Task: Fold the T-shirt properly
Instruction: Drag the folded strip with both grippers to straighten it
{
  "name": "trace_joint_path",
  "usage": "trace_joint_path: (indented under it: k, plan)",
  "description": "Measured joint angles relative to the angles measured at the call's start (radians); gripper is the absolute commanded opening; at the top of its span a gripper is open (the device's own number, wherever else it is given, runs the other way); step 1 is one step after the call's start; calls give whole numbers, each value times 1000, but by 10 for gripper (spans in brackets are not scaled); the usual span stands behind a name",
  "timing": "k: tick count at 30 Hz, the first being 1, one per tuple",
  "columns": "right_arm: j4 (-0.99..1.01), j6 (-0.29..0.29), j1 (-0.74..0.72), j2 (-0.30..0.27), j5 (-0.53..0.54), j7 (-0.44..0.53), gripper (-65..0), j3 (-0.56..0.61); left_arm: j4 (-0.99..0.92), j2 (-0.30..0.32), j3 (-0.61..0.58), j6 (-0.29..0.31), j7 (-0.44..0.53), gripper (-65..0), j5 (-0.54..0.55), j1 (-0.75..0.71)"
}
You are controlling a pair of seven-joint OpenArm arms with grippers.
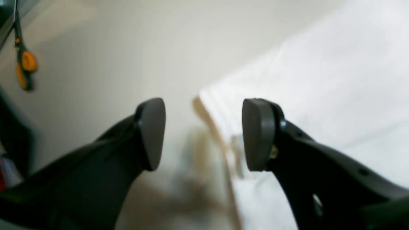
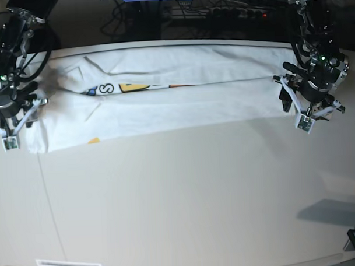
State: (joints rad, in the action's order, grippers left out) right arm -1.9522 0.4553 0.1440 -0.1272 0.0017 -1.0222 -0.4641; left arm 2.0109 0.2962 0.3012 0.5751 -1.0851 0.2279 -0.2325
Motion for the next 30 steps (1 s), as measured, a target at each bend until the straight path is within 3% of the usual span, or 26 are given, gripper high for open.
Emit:
trace_joint_path:
  k: [2, 4, 6, 8, 10, 13, 17, 20, 21, 26, 30]
  plan:
    - [0, 5, 30, 1, 7, 123, -312, 0, -3, -65, 82, 0, 10, -388, 97, 8]
    - [0, 29, 80, 5, -5, 261, -337, 8, -7, -115, 140, -1, 90, -576, 177, 7]
    - [2, 78, 135, 14, -3, 419, -456, 20, -8, -146, 161, -2, 195, -635, 209, -15]
    - [2, 142, 183, 16, 8, 516, -647, 30, -9, -171, 158, 0, 286, -640, 205, -54]
    - [20, 131, 208, 18, -2, 525, -627, 30, -14, -208, 158, -2, 390, -650, 198, -104]
    - [86, 123, 224, 14, -5, 517, -649, 25, -25, -250, 153, -2, 524, -650, 159, -171]
    - [203, 132, 217, 20, -4, 524, -646, 26, -121, -265, 68, -3, 616, -650, -109, -171]
    - [232, 128, 195, 20, -5, 539, -646, 26, -173, -303, 41, -8, 728, -650, -225, -175]
    - [233, 127, 191, 18, -5, 548, -646, 26, -185, -314, 38, -2, 744, -650, -244, -174]
    - [215, 129, 195, 18, -8, 536, -646, 23, -203, -310, 35, -121, 758, -650, -278, -159]
    - [132, 128, 206, 15, -2, 527, -646, 18, -207, -310, 41, -119, 765, -650, -277, -148]
